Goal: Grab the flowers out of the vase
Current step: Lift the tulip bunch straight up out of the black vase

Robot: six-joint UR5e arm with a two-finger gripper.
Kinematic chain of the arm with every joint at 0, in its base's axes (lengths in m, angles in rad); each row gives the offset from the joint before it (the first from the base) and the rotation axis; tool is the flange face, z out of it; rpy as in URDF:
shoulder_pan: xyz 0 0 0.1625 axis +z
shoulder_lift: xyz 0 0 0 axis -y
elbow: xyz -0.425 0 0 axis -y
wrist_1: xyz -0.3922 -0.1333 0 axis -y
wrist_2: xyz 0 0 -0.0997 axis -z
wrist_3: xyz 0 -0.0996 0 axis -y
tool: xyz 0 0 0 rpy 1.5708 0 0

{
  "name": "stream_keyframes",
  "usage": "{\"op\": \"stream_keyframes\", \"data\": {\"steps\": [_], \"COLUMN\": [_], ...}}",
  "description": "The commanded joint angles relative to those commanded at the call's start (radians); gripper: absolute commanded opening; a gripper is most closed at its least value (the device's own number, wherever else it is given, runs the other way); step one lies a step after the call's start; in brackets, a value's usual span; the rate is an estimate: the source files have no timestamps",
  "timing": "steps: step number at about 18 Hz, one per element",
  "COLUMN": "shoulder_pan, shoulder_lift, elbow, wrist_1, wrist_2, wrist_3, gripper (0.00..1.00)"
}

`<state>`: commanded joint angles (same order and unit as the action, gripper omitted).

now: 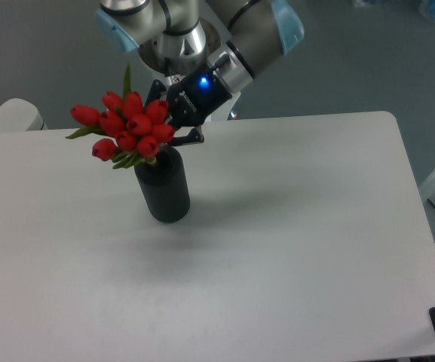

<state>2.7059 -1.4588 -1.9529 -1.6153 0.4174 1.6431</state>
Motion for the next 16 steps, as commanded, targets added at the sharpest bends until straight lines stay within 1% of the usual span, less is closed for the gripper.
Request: {"op": "stream_keyframes", "data": {"steps": [3,6,9,10,13,15,16], "shoulder_pan": [0.002,0.020,0.021,0.021,0.023,0.026,0.040], "shoulder_lift": [-0.002,-0.002,0.006,0.014,0.020,0.020,0.018], "elbow": [0.041,0.063,0.080,0.100,0.140,0.158,0.167], "wrist_1": [0.000,-0.002,-0.002,0.000,-0.002,0.002,0.002], "wrist_2": [-0.028,-0.034,-0.035,-0.041,-0.063,-0.068,-0.072], "wrist_3": [-0.069,-0.086,-0.127,-0.175,-0.259,-0.284,-0.295], "gripper": [0.27,0.27,0.27,0.27,0.27,0.27,0.27]}}
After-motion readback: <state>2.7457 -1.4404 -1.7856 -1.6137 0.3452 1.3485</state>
